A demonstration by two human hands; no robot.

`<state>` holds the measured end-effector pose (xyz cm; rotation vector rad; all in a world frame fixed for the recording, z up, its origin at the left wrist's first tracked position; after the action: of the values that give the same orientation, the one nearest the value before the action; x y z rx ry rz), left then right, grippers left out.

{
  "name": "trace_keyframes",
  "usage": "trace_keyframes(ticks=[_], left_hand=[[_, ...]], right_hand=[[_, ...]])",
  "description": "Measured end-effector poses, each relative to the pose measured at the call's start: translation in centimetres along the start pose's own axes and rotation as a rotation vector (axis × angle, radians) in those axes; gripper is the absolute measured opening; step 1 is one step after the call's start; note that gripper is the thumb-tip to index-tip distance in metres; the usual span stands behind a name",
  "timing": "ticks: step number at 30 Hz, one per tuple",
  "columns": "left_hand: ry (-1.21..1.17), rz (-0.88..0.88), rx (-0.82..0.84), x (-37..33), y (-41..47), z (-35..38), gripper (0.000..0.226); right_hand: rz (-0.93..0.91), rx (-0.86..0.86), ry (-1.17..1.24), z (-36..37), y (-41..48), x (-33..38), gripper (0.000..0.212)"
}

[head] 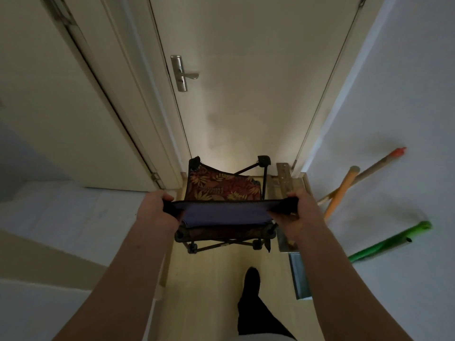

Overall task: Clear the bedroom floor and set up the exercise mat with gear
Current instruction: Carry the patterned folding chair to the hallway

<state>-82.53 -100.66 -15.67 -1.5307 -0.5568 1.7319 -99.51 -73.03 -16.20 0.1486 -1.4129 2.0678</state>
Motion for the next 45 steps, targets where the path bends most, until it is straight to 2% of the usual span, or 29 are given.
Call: trace_keyframes(ticks=[4, 9, 12, 15, 19, 21, 23, 25, 38, 42, 45], left_hand=[[0.039, -0.048, -0.041, -0.7, 6.2, 6.4, 0.02], [0.078, -0.133, -0.105, -0.8, 13.5, 10.3, 0.015], [0.123, -0.203, -0.127, -0.2, 18.1, 12.2, 0.014], [0.15, -0.214, -0.157, 1.3, 23.5, 13.4, 0.013], [0.099, -0.234, -0.166, 4.2, 29.9, 14.8, 0.022], [0.172, -0.233, -0.202, 5.4, 32.3, 14.5, 0.016], [0.15, -0.293, -0.217, 7.1, 34.4, 14.4, 0.01], [0.162, -0.303, -0.225, 8.1, 36.3, 14.6, 0.008], [0.203, -0.315, -0.219, 11.5, 42.8, 14.2, 0.008], [0.216, -0.344, -0.208, 12.8, 43.3, 13.9, 0.007], [0.21, -0.353, -0.21, 13.9, 43.5, 13.4, 0.007]], right_hand=[[0.064, -0.033, -0.018, 3.9, 7.2, 3.4, 0.016], [0.122, -0.1, -0.104, 7.6, 14.7, 5.5, 0.012], [0.144, -0.192, -0.152, 8.4, 20.0, 5.9, 0.022], [0.173, -0.259, -0.171, 8.4, 25.7, 5.1, 0.028], [0.215, -0.347, -0.207, 7.4, 32.1, 3.4, 0.011], [0.225, -0.38, -0.223, 6.7, 35.2, 2.7, 0.01], [0.245, -0.396, -0.232, 6.0, 37.8, 1.9, 0.011], [0.268, -0.413, -0.24, 5.5, 40.3, 1.2, 0.018], [0.289, -0.36, -0.239, 2.8, 47.2, -1.9, 0.016], [0.283, -0.381, -0.261, 1.9, 48.4, -2.1, 0.01], [0.276, -0.386, -0.286, 1.2, 48.9, -2.3, 0.015]])
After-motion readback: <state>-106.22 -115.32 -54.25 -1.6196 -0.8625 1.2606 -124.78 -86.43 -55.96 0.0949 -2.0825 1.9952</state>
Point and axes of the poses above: each hand's wrist, its own y-axis towards the middle knuckle, its own z-axis out of the palm, x = y × z, the point moved 9 cm from there along y, towards the middle knuckle, and after that the axes turned 6 degrees about z, right-handed, at the moved point
